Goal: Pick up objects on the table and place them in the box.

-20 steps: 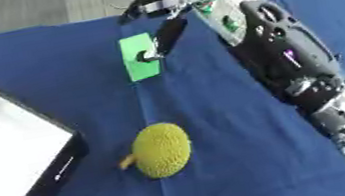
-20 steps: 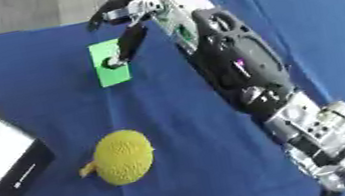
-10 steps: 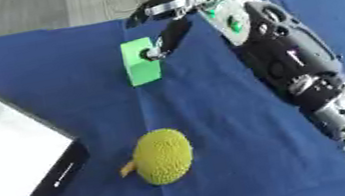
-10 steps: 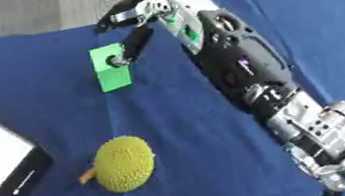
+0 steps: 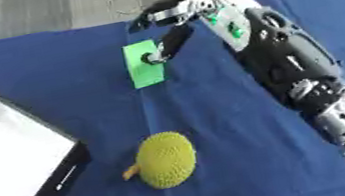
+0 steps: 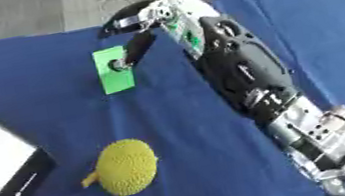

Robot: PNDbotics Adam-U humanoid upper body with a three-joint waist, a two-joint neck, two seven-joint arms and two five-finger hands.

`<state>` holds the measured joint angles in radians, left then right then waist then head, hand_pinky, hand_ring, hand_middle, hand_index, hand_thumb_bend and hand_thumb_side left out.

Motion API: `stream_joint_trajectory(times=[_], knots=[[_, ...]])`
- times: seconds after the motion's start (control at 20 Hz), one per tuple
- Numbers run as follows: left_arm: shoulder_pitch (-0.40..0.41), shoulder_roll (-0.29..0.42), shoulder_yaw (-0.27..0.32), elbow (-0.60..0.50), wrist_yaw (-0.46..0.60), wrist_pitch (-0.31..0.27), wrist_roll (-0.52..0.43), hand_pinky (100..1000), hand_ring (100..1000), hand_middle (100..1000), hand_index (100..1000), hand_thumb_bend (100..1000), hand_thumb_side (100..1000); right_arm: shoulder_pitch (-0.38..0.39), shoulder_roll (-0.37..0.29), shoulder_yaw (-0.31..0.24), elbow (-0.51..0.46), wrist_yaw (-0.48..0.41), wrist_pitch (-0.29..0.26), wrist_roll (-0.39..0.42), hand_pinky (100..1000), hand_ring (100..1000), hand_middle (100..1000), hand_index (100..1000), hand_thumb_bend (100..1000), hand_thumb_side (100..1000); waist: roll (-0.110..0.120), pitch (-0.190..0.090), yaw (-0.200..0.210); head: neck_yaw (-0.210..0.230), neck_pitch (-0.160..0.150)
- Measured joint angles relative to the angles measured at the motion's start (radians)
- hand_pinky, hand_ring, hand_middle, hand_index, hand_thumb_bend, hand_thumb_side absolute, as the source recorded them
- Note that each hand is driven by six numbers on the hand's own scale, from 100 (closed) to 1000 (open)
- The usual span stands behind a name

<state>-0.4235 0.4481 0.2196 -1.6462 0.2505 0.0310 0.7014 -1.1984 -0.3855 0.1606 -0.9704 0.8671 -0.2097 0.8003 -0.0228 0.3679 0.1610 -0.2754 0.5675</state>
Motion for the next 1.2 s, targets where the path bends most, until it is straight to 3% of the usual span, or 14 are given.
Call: stream_joint_trajectory(times=[0.9,1.2], knots=[[-0.006,-0.001,0.001,0.0,0.004,0.0,-0.001,758,798,643,795,675,572,0.003,-0.007,-0.006,0.003,0.001,-0.021,0.017,998,987,969,1000,179,603,-0.003,0.009,0.004,0.0,-0.009],[-0.006,-0.001,0.002,0.0,0.004,0.0,-0.001,758,796,642,794,675,572,0.004,-0.006,-0.01,0.006,-0.037,-0.032,0.049,1000,992,976,1000,213,477,-0.003,0.009,0.004,-0.001,-0.009]])
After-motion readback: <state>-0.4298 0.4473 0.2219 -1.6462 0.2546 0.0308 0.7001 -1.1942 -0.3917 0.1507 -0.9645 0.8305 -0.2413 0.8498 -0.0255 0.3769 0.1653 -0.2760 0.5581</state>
